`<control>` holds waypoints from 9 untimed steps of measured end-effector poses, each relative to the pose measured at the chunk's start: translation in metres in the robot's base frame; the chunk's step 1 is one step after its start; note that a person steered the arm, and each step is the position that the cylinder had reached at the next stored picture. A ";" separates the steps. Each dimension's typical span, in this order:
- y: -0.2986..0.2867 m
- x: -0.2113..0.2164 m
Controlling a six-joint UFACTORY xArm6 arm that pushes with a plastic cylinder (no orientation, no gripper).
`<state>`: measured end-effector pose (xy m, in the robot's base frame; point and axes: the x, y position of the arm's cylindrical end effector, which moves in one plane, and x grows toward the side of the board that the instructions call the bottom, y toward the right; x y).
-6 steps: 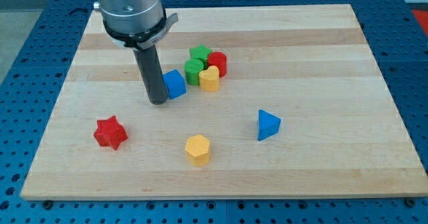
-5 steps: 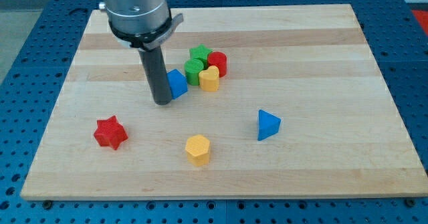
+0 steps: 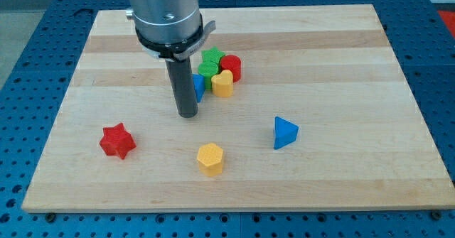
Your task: Point at the blue triangle
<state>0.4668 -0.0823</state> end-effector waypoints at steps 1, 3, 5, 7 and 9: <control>0.000 0.000; -0.001 0.006; -0.001 0.014; 0.031 0.011; 0.150 0.014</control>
